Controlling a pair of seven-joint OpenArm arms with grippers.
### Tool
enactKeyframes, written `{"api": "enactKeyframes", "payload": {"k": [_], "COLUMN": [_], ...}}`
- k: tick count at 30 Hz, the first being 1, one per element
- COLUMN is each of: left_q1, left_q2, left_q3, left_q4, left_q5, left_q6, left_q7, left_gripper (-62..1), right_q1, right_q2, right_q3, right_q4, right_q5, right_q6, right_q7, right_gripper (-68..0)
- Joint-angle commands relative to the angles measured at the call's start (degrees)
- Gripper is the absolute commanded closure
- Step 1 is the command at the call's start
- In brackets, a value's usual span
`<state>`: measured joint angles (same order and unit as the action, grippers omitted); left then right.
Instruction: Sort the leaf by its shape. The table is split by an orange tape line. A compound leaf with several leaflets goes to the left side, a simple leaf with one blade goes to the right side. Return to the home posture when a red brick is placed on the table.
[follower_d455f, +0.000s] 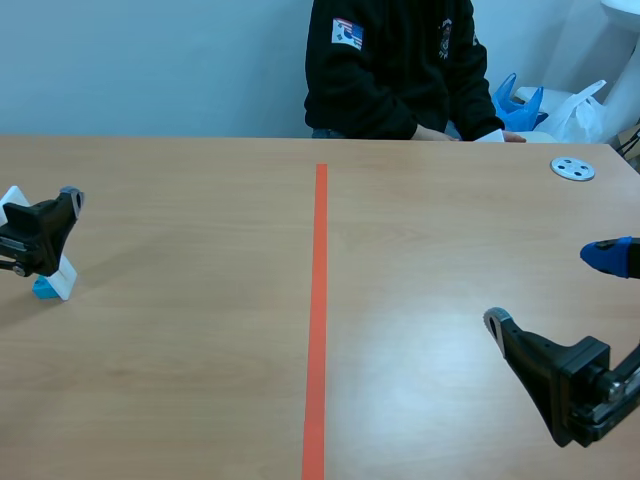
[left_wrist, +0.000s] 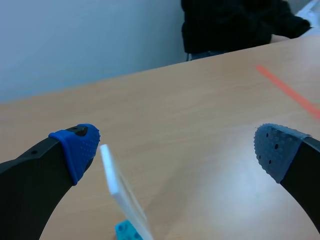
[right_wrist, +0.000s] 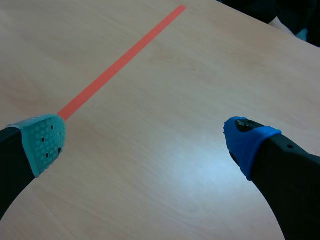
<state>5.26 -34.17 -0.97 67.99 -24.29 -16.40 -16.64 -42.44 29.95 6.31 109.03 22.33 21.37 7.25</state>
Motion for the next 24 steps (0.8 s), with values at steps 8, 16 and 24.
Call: {"api": "enactKeyframes", "payload": {"k": [8,16,24], "left_q1": [13.4,22.9,28.1], "left_q2": [-0.1,2.2,4.8], "left_q3": [-0.6,-0.2,1.6], "left_q4": [21.5,32.7,35.5], "left_q5": [-0.3,-0.4,-0.4], "left_q6": [-3.8,-5.1,-5.9], "left_q7": [5.4,13.4,13.7], "left_gripper": [-62.3,-62.3,-62.3], "right_q1": [0.5,0.5,0.5], "right_q2": [0.0,0.0,0.0], "right_q3": [0.5,0.5,0.5], "right_q4": [1.0,1.0,1.0], "right_q5": [0.4,0.4,0.4], "right_q6": [-0.4,-0.4,-0.4], "right_q7": [0.8,0.6,0.6], "right_gripper": [-67.9,-67.9,-67.9]}}
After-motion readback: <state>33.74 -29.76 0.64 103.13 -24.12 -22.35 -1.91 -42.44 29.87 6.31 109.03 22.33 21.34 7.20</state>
